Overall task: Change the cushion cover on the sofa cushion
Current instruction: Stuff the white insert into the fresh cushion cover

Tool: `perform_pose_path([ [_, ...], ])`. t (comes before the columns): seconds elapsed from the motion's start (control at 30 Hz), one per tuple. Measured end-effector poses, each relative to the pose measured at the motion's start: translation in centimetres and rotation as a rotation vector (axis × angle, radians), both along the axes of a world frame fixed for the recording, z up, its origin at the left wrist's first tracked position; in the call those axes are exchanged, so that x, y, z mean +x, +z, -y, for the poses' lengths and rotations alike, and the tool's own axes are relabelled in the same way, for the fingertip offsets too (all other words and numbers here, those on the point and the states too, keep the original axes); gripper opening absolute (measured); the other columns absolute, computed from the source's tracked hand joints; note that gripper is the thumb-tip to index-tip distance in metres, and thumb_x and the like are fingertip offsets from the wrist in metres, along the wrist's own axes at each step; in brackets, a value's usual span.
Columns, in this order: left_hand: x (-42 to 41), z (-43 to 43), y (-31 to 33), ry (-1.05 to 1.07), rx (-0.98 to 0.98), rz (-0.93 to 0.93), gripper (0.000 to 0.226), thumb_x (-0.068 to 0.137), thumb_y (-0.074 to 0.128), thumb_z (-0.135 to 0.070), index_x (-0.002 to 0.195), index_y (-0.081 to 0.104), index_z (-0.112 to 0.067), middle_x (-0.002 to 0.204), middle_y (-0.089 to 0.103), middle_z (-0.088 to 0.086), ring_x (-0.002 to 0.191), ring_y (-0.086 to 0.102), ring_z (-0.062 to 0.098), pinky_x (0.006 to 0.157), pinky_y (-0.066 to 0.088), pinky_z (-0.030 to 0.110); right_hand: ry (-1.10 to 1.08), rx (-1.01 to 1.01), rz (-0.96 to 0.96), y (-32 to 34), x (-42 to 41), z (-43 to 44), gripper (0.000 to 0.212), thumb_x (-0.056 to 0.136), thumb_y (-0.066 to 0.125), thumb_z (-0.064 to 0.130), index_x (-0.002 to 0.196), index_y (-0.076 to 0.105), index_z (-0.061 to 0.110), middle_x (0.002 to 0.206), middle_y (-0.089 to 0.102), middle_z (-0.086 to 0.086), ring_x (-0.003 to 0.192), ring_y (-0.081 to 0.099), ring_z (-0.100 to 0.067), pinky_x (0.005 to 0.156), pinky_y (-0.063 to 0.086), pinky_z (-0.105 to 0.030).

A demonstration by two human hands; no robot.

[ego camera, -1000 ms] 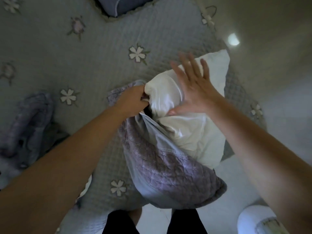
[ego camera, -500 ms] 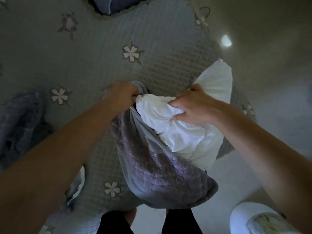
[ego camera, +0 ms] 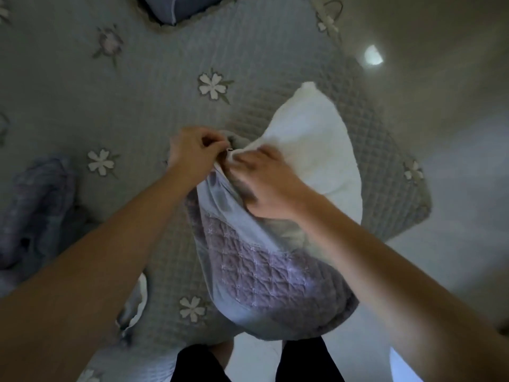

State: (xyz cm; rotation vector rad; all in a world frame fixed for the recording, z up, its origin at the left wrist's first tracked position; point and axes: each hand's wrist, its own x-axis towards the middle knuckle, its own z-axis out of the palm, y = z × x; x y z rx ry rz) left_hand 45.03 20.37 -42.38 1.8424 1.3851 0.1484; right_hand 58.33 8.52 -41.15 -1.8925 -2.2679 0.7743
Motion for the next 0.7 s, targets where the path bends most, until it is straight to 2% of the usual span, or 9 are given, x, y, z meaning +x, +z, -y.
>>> perform_pose_path([
  [0.1,-1.7,-0.3,-0.8,0.054,-0.077,-0.012,0.017,0.083,0.076,-0.024,0.098,0.074,-0.016,0.086,0.068,-0.002,0.077,0.062,0.009,0.069,0.048,0.013,-0.416,0.333,-0.279,1.7,6.1,1.5,0.055,0.085,0.070,0.046,0.130,0.060,0.014,0.141,0.052,-0.007,0.133,0.045,-0.023,0.112,0.034,-0.040],
  [0.17,-1.6,-0.3,-1.1,0.024,-0.111,-0.011,0.020,0.083,0.076,-0.021,0.101,0.073,-0.015,0.085,0.067,0.002,0.076,0.061,0.013,0.076,0.054,0.024,-0.740,0.374,-0.234,1.7,10.4,1.8,0.083,0.078,0.075,0.057,0.142,0.047,0.012,0.149,0.036,-0.002,0.140,0.032,-0.020,0.117,0.027,-0.036],
  [0.23,-0.8,-0.5,-1.0,-0.018,-0.125,-0.026,0.025,0.082,0.075,-0.014,0.106,0.072,-0.012,0.081,0.064,0.004,0.073,0.059,0.015,0.074,0.053,0.026,-1.056,-0.034,-0.265,0.5,13.4,1.4,0.123,0.061,0.078,0.073,0.156,0.018,0.023,0.162,0.014,-0.001,0.149,0.014,-0.019,0.122,0.015,-0.037],
  [0.27,-0.3,-0.6,-0.7,-0.055,-0.125,-0.055,0.029,0.080,0.074,-0.010,0.109,0.071,-0.010,0.079,0.061,0.004,0.071,0.056,0.015,0.068,0.050,0.022,-1.148,-0.242,-0.341,-0.4,14.2,1.2,0.139,0.049,0.080,0.079,0.157,0.010,0.026,0.164,0.013,-0.002,0.149,0.017,-0.020,0.122,0.017,-0.040],
  [0.33,0.4,-1.0,-0.4,-0.154,-0.119,-0.122,0.037,0.076,0.072,-0.004,0.112,0.068,-0.010,0.074,0.054,-0.002,0.064,0.049,0.011,0.059,0.041,0.018,-1.210,-0.487,-0.531,-2.0,14.5,1.6,0.151,0.033,0.086,0.077,0.155,0.014,0.023,0.153,0.040,0.001,0.136,0.045,-0.020,0.113,0.039,-0.044],
  [0.47,1.0,-1.5,0.5,-0.299,-0.012,-0.181,0.024,0.081,0.064,-0.011,0.103,0.073,-0.013,0.074,0.062,0.002,0.069,0.058,0.018,0.070,0.048,0.030,-1.085,-0.566,-0.762,-2.0,11.9,2.6,0.098,0.040,0.091,0.065,0.126,0.059,0.029,0.116,0.070,0.011,0.106,0.067,-0.015,0.096,0.053,-0.039],
  [0.57,0.4,-1.7,0.1,-0.344,0.068,-0.129,0.028,0.078,0.048,-0.021,0.067,0.066,-0.003,0.059,0.057,0.010,0.059,0.054,0.020,0.056,0.043,0.029,-0.977,-0.615,-0.975,0.8,9.8,3.9,0.048,0.058,0.079,0.050,0.100,0.069,0.029,0.091,0.076,0.016,0.090,0.072,-0.008,0.088,0.057,-0.032],
  [0.63,0.3,-2.0,0.3,-0.382,0.094,-0.204,0.027,0.074,0.044,-0.022,0.061,0.058,-0.003,0.057,0.048,0.010,0.059,0.045,0.014,0.053,0.030,0.028,-0.909,-0.538,-0.986,2.3,8.8,4.6,0.038,0.062,0.079,0.048,0.097,0.072,0.036,0.096,0.075,0.017,0.091,0.071,-0.003,0.088,0.057,-0.027],
  [0.7,0.5,-2.0,1.0,-0.425,0.065,-0.318,0.022,0.077,0.048,-0.018,0.059,0.052,-0.007,0.061,0.048,0.013,0.063,0.045,0.017,0.058,0.028,0.029,-0.843,-0.398,-0.872,3.2,7.5,4.6,0.057,0.065,0.087,0.046,0.116,0.062,0.038,0.123,0.064,0.018,0.106,0.063,0.001,0.084,0.051,-0.010],
])
